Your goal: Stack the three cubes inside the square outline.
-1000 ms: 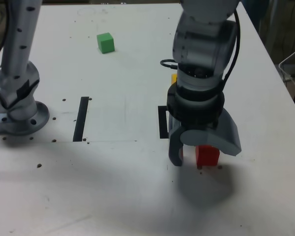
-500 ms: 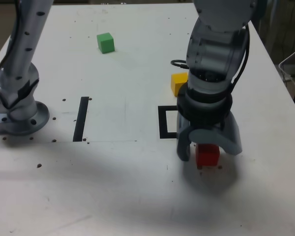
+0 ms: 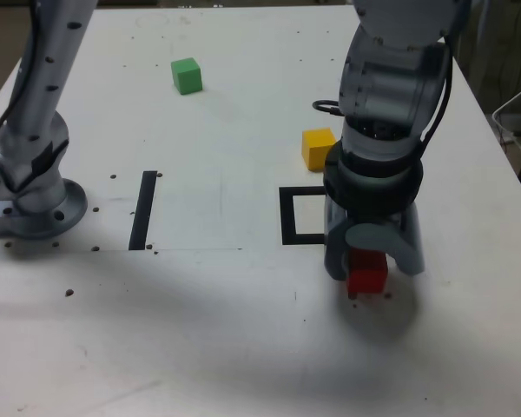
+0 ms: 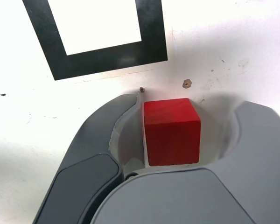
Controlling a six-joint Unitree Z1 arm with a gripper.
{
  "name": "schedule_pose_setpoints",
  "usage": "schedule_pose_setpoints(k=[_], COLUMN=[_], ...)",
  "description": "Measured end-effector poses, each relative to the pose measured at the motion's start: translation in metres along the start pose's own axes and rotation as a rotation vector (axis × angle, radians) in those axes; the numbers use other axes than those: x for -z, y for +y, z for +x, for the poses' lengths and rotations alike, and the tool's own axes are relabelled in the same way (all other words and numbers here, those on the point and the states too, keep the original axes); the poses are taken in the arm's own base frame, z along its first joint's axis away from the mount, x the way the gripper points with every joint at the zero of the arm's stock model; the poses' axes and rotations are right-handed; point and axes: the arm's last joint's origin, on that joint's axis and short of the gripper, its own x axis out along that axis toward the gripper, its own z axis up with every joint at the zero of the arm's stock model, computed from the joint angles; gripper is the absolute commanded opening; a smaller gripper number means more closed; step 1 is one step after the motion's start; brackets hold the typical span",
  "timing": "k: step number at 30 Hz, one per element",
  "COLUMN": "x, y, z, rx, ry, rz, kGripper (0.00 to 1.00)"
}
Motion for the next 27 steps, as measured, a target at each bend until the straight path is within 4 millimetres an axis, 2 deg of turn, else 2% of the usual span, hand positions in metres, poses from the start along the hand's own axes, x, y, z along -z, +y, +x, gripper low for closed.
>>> schedule_pose_setpoints(k=[6,13,23,27], x=[-0.001,0.001,0.015,0.026], y=[0.0,0.002,0.009,0.023], z=[0.004,0.004,-0.019,-0.035], rx=[0.004,0.0,0.001,-0.002], ry=[0.013,0.031,0.027,0.007], rz=[-0.011,-0.017,-0.013,-0.016], kGripper=[0.27,0.15,0.11,0.11])
